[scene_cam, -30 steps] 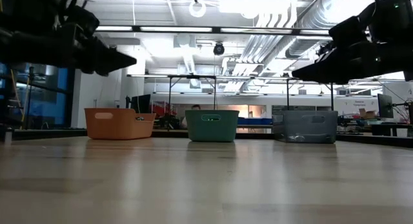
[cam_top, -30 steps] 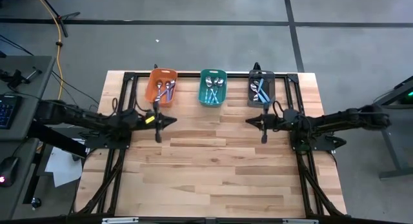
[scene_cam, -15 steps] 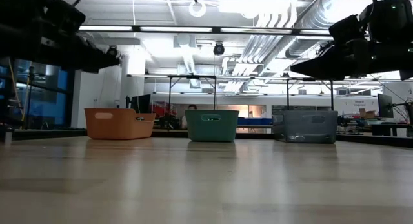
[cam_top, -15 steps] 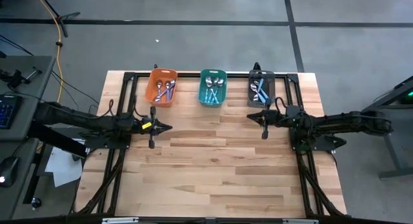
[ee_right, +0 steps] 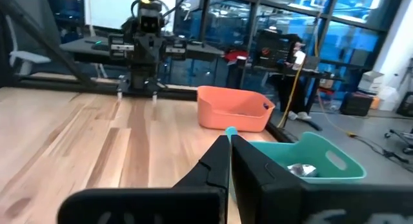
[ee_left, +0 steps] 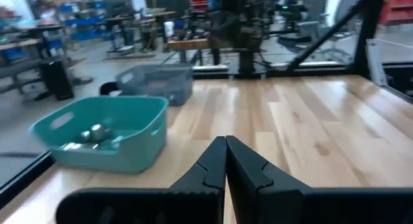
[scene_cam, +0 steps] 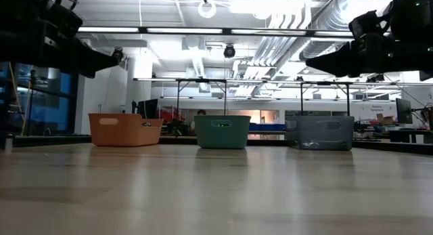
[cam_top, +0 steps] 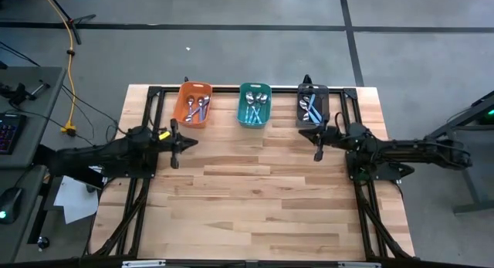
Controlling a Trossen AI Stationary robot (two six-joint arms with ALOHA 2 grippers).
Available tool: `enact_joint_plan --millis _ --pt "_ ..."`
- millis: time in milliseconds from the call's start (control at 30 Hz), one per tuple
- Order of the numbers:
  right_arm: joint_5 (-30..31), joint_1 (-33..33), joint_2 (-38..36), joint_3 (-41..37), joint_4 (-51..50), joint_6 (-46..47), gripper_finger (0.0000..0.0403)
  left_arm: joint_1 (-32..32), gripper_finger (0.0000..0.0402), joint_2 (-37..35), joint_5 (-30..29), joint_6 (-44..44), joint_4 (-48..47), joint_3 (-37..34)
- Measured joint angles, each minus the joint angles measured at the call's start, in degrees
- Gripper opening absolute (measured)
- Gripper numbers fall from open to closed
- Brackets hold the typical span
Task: Sort silverware by color (type)
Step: Return to Home Position
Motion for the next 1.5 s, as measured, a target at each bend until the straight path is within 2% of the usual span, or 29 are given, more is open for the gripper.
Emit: enact_joint_plan --millis 167,467,667,800,1133,1233,1500 --pt "-1.1 -2.2 -3.9 0.0 -3.8 1.1 0.0000 3.1 0.0000 -8.3 1.4 -0.9 -2.3 0.1" --pt "-1.2 -5.8 -10.9 0.0 -7.0 1.3 0.0000 4.8 0.0000 -8.3 1.8 -3.2 -2.1 0.1" --pt "-1.3 -9.2 -18.5 0.0 -13.4 2.0 0.0000 4.8 0.0000 -8.2 -4.6 -6.1 -2.7 0.1" --pt "-1.0 -10.6 -25.0 0.0 -20.0 2.9 0.0000 4.8 0.0000 -7.9 -5.2 -7.7 -3.3 0.1" --pt "6.9 -10.8 -36.9 0.0 -33.7 6.0 0.0000 4.8 0.0000 -5.9 -5.4 -6.9 -3.5 0.1" --pt "11.1 -10.7 -38.3 0.0 -35.9 6.0 0.0000 4.8 0.0000 -5.9 -5.4 -6.9 -3.5 0.1" --pt "11.9 -10.7 -38.9 0.0 -35.4 5.3 0.0000 4.8 0.0000 -5.9 -5.4 -6.9 -3.5 0.1"
